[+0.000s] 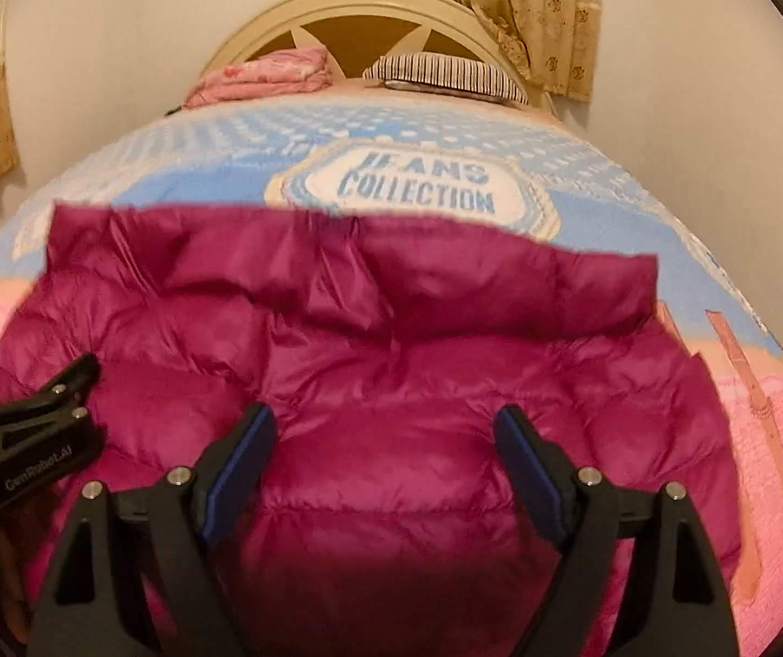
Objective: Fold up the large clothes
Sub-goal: 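Lower the folded jacket, press it flat and open both grippers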
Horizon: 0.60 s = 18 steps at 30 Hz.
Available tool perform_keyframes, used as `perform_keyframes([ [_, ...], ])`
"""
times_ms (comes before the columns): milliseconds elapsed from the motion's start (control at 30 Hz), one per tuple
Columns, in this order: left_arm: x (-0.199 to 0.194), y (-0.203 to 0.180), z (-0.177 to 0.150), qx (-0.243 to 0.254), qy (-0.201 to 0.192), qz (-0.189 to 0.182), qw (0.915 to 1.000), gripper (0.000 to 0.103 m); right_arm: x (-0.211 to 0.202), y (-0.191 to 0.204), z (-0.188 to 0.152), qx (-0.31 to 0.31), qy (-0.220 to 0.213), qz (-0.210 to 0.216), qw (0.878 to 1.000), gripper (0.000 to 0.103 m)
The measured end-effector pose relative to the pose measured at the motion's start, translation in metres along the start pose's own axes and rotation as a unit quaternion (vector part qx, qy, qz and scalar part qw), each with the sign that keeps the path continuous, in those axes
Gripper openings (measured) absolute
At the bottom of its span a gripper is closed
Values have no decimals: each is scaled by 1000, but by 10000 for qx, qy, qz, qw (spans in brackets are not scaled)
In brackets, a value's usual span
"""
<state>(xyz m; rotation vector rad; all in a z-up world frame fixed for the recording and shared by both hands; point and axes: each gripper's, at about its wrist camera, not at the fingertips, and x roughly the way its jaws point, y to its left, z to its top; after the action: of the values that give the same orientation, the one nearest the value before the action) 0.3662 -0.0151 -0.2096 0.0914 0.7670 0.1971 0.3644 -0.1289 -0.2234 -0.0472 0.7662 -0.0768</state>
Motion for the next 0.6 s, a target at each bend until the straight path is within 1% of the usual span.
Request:
perform_keyframes([
  [67, 2, 0, -1, 15, 16, -6, 10000, 99, 7, 0, -5, -38, -17, -81, 10000, 87],
  [233, 10, -1, 0, 21, 157, -42, 9999, 100, 20, -1, -5, -60, 209, -90, 9997, 91],
  [467, 11, -5, 0, 77, 176, 13, 9998, 100, 23, 2, -5, -110, 264, -168, 9995, 91],
  [567, 7, 2, 2, 50, 280, -118, 9995, 100, 18, 3, -6, -126, 320, -180, 9992, 91],
  [600, 1, 8, 1, -34, 320, -162, 9994, 100, 14, 4, -5, -120, 330, -176, 9992, 89],
])
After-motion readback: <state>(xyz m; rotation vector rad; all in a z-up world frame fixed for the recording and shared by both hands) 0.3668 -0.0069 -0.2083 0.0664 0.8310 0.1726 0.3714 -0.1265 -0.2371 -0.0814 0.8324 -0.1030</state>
